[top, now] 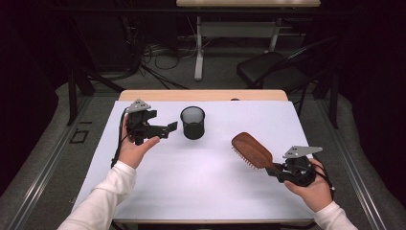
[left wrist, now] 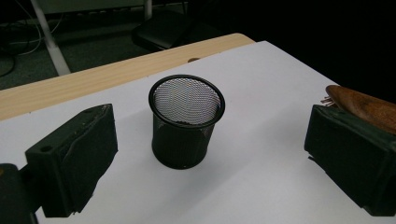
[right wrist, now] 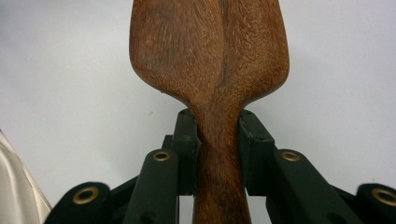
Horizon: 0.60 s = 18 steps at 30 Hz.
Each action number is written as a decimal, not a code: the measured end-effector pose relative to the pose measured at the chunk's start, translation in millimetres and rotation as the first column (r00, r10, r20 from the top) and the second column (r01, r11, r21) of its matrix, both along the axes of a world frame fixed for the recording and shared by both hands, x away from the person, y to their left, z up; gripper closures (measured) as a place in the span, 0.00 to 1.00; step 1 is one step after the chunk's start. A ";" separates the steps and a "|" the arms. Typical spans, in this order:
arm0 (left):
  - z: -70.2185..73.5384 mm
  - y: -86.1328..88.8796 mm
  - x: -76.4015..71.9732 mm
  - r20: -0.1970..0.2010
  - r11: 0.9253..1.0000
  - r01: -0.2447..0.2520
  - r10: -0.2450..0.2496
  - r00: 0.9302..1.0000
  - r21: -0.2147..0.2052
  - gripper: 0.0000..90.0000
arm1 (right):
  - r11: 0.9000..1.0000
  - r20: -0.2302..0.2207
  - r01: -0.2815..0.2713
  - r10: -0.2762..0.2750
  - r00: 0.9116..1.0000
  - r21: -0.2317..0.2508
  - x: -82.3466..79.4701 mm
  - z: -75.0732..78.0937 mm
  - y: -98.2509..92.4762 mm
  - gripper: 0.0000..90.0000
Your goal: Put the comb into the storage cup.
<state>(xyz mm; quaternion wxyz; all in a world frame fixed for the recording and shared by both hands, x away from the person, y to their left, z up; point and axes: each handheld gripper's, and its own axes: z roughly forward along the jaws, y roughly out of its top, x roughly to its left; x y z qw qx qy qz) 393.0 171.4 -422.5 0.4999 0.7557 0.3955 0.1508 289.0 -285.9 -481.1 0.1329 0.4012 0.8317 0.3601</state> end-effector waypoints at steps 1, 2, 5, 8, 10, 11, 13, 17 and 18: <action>0.5 0.2 0.0 -0.001 1.000 0.000 0.000 1.000 -0.001 0.03 | 1.000 0.006 -0.002 0.002 1.000 0.004 2.0 1.9 1.3 0.80; 1.0 0.4 0.1 -0.001 1.000 -0.001 0.001 1.000 -0.003 0.03 | 1.000 0.007 -0.003 0.003 1.000 0.003 2.9 3.4 2.0 0.80; 3.2 1.4 0.4 -0.002 1.000 -0.003 0.003 1.000 -0.004 0.03 | 1.000 0.005 -0.007 0.007 1.000 0.008 6.0 8.8 5.5 0.80; 5.1 1.5 1.0 -0.004 1.000 -0.004 0.004 1.000 -0.005 0.03 | 1.000 0.010 -0.012 0.012 1.000 0.011 8.8 13.8 8.7 0.80; 6.6 1.2 1.2 -0.004 1.000 -0.003 0.003 1.000 -0.005 0.03 | 1.000 0.016 -0.018 0.018 1.000 0.013 11.0 16.9 10.5 0.80; 7.2 1.0 1.3 -0.004 1.000 0.000 0.000 1.000 -0.006 0.03 | 1.000 0.015 -0.022 0.021 1.000 0.014 12.4 19.0 11.6 0.80; 8.3 0.5 1.2 -0.004 1.000 0.002 -0.002 1.000 -0.007 0.03 | 1.000 0.016 -0.021 0.021 1.000 0.019 14.4 21.8 13.6 0.80; 10.7 -1.2 0.9 -0.001 1.000 0.003 -0.003 1.000 -0.005 0.03 | 1.000 0.027 -0.018 0.018 0.999 0.024 19.1 26.8 17.8 0.80; 11.3 -1.3 0.9 0.000 1.000 0.005 -0.005 1.000 -0.007 0.03 | 1.000 0.027 -0.017 0.016 0.999 0.024 20.4 28.2 18.7 0.80</action>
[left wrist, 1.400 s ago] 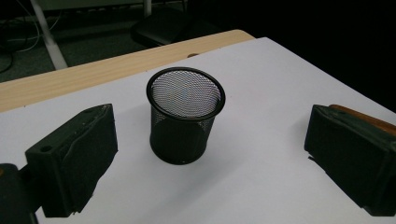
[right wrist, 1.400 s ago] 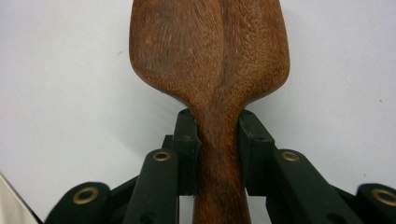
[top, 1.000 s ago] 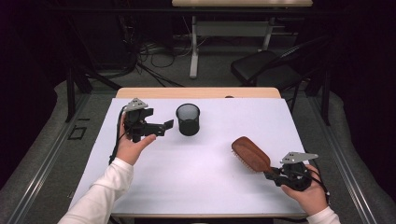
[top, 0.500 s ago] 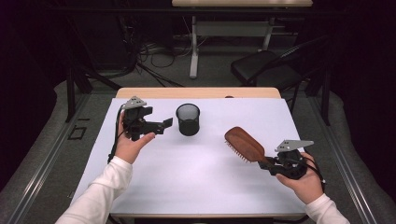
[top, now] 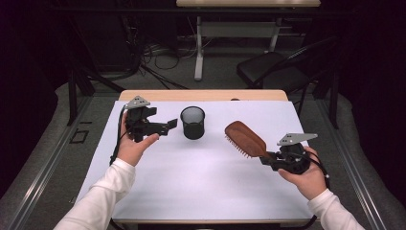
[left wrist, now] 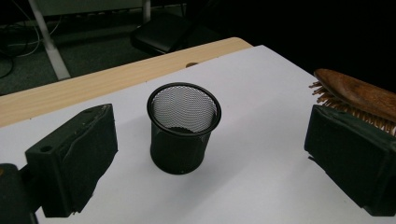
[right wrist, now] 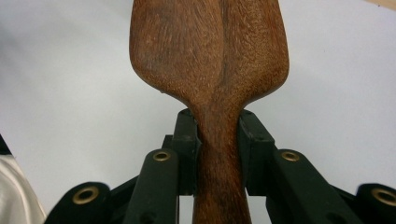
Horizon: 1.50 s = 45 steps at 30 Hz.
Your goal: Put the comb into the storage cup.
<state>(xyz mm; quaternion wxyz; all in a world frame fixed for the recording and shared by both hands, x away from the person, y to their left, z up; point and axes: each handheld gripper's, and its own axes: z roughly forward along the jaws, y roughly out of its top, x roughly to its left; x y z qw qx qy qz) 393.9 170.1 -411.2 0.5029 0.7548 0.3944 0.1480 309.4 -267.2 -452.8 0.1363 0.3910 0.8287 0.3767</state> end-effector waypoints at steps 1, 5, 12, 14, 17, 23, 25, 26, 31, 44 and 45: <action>0.5 -0.2 0.1 0.000 1.000 0.002 -0.002 1.000 -0.001 0.03 | 1.000 0.004 -0.001 0.001 1.000 0.002 1.4 1.1 0.9 0.80; 2.3 -0.5 0.5 0.001 1.000 0.002 -0.002 1.000 0.005 0.03 | 1.000 0.012 -0.003 0.003 1.000 0.003 7.0 6.0 4.3 0.80; 4.1 -0.2 1.5 0.000 1.000 0.003 -0.003 1.000 0.003 0.03 | 1.000 0.027 -0.009 0.009 1.000 -0.002 13.6 15.5 10.5 0.80; 3.9 -0.8 1.7 0.000 1.000 0.002 -0.002 1.000 -0.001 0.03 | 1.000 0.031 -0.012 0.012 0.999 -0.006 15.0 18.3 13.2 0.80; 3.6 -1.7 1.7 -0.002 1.000 0.001 -0.001 1.000 0.001 0.03 | 1.000 0.038 -0.017 0.017 0.999 -0.007 17.4 21.3 16.9 0.80; 4.7 -2.1 1.5 0.002 1.000 0.006 -0.006 1.000 0.003 0.03 | 1.000 0.050 -0.018 0.018 0.999 -0.004 21.7 24.7 23.1 0.80; 5.3 -2.0 1.4 0.002 1.000 0.004 -0.004 1.000 0.001 0.03 | 1.000 0.051 -0.020 0.020 0.999 -0.001 23.1 25.6 24.7 0.80; 5.5 -1.9 1.5 0.001 1.000 0.005 -0.005 1.000 -0.001 0.03 | 1.000 0.054 -0.020 0.020 0.998 0.000 23.8 26.1 25.6 0.80; 6.2 -1.9 1.5 0.001 1.000 0.007 -0.007 1.000 0.001 0.03 | 1.000 0.057 -0.023 0.022 0.998 0.003 27.9 27.5 31.2 0.80; 8.3 -3.6 2.0 0.002 1.000 0.010 -0.010 1.000 -0.004 0.03 | 1.000 0.075 -0.018 0.017 0.997 0.016 37.8 29.9 45.6 0.80; 8.4 -3.8 2.0 0.002 1.000 0.010 -0.010 1.000 -0.006 0.03 | 1.000 0.073 -0.012 0.010 0.997 0.019 38.5 30.3 46.7 0.80</action>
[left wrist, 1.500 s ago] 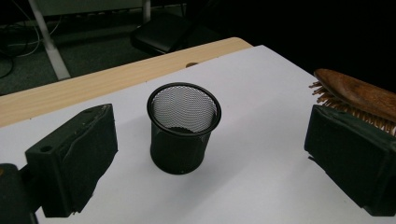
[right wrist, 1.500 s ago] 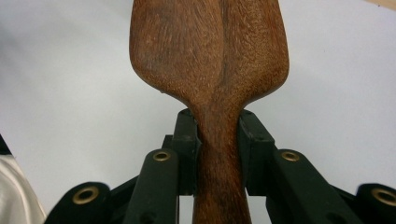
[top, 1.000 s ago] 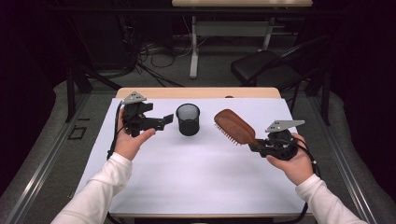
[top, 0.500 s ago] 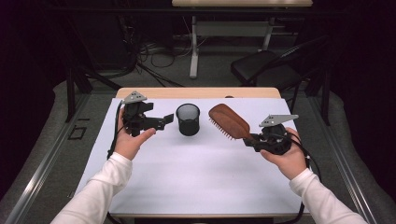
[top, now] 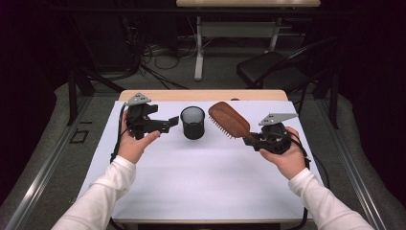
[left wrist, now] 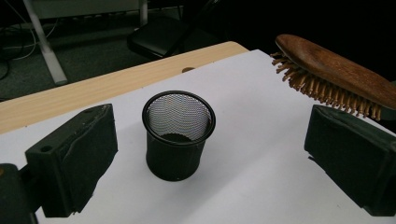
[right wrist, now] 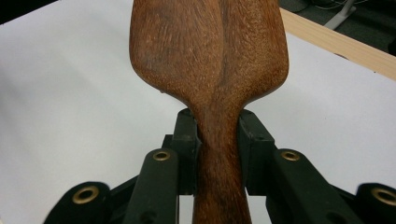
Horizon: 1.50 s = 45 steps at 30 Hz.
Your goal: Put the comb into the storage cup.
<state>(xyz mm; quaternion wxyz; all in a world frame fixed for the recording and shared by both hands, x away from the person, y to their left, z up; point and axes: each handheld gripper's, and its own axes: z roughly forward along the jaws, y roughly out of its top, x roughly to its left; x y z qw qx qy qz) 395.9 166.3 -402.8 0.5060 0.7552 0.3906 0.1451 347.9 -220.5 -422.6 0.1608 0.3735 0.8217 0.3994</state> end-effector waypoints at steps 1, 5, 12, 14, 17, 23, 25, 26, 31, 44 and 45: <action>0.0 -0.1 0.0 0.000 1.000 0.000 0.000 1.000 -0.001 0.03 | 1.000 0.004 0.000 0.000 1.000 0.002 1.5 0.3 1.1 0.80; 0.1 -0.3 -0.4 0.000 1.000 0.003 -0.003 1.000 0.000 0.03 | 1.000 0.007 0.004 -0.004 1.000 0.012 4.5 0.8 4.7 0.80; 0.7 -0.8 -1.2 0.002 1.000 0.005 -0.005 1.000 -0.006 0.03 | 1.000 0.019 0.000 0.000 1.000 0.018 9.0 0.6 12.9 0.80; 0.9 -0.9 -1.3 0.002 1.000 0.005 -0.005 1.000 -0.007 0.03 | 1.000 0.024 -0.003 0.003 1.000 0.019 10.6 0.7 14.8 0.80; 1.1 -1.2 -1.3 0.001 1.000 0.004 -0.004 1.000 -0.010 0.03 | 1.000 0.028 -0.002 0.002 1.000 0.029 12.8 0.5 17.6 0.80; 2.5 -1.8 -1.3 0.001 1.000 0.008 -0.008 1.000 -0.009 0.03 | 0.999 0.039 -0.001 -0.001 0.999 0.036 16.4 -0.1 22.9 0.80; 2.8 -2.4 -1.2 0.001 1.000 0.009 -0.009 1.000 -0.016 0.03 | 0.999 0.042 0.003 -0.005 0.999 0.043 17.4 -0.1 24.3 0.80; 2.9 -2.7 -1.1 -0.001 1.000 0.009 -0.009 1.000 -0.016 0.03 | 0.999 0.046 0.003 -0.005 0.999 0.046 18.2 0.0 24.9 0.80; 3.8 -5.4 -0.1 -0.006 1.000 0.014 -0.014 1.000 -0.018 0.03 | 0.998 0.062 -0.001 -0.004 0.998 0.068 20.4 0.2 27.9 0.80; 11.3 -13.7 6.8 -0.052 0.998 0.031 -0.034 0.998 -0.057 0.03 | 0.996 0.090 -0.010 0.002 0.996 0.088 26.0 2.4 40.8 0.80; 12.0 -14.9 7.7 -0.058 0.998 0.031 -0.034 0.998 -0.062 0.03 | 0.996 0.092 -0.009 0.001 0.996 0.091 26.2 2.5 41.5 0.80</action>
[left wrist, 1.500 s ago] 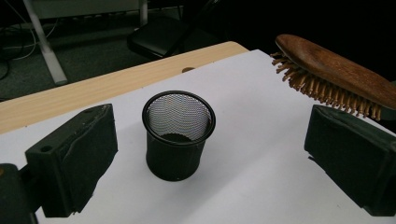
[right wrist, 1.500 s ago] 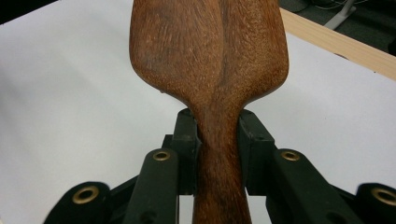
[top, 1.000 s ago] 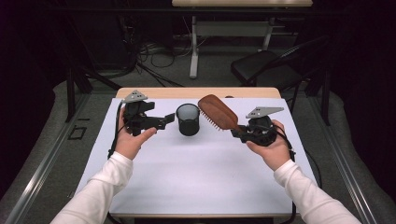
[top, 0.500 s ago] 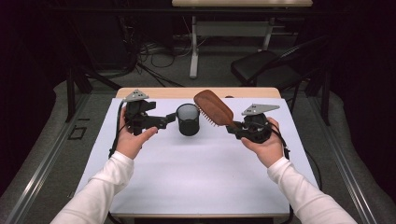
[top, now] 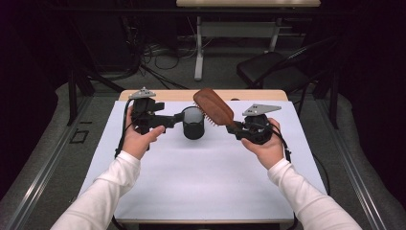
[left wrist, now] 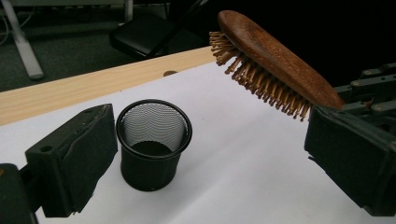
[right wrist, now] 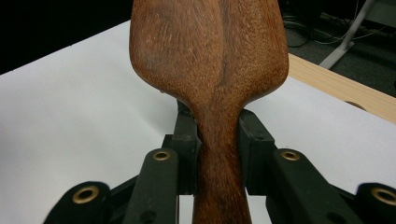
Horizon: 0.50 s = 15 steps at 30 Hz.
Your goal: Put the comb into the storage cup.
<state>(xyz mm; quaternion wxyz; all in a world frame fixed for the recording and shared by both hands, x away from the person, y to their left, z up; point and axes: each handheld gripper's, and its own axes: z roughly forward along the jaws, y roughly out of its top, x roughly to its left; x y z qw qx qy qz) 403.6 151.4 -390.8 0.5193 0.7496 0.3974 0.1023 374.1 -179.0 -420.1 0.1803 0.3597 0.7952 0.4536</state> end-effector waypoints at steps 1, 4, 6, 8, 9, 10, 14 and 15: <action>0.8 -1.3 0.9 -0.009 1.000 0.003 -0.003 1.000 -0.008 0.03 | 1.000 0.002 0.001 -0.001 1.000 0.003 0.2 0.2 0.8 0.80; 4.4 -6.3 4.1 -0.032 0.999 0.017 -0.019 0.999 -0.039 0.03 | 1.000 0.008 0.004 -0.004 1.000 0.014 0.7 1.2 3.1 0.80; 6.1 -9.6 5.6 -0.048 0.998 0.018 -0.021 0.999 -0.064 0.03 | 1.000 0.015 0.003 -0.003 1.000 0.016 1.2 1.9 4.4 0.80; 7.8 -13.7 7.9 -0.070 0.996 0.022 -0.029 0.997 -0.088 0.03 | 1.000 0.021 0.003 -0.003 1.000 0.027 1.6 2.2 5.8 0.80; 8.4 -15.1 8.6 -0.075 0.996 0.022 -0.029 0.997 -0.090 0.03 | 1.000 0.023 0.001 -0.002 1.000 0.030 1.8 2.3 6.4 0.80; 9.1 -16.7 9.4 -0.077 0.996 0.024 -0.031 0.997 -0.091 0.03 | 1.000 0.025 0.000 -0.001 1.000 0.031 1.8 2.4 7.0 0.80; 12.5 -22.1 11.9 -0.087 0.995 0.032 -0.040 0.995 -0.097 0.03 | 0.999 0.040 -0.003 0.001 0.999 0.035 1.3 3.3 10.0 0.80; 13.2 -22.7 12.4 -0.089 0.995 0.034 -0.043 0.995 -0.098 0.03 | 0.999 0.043 -0.002 0.001 0.999 0.040 1.2 3.7 10.8 0.80</action>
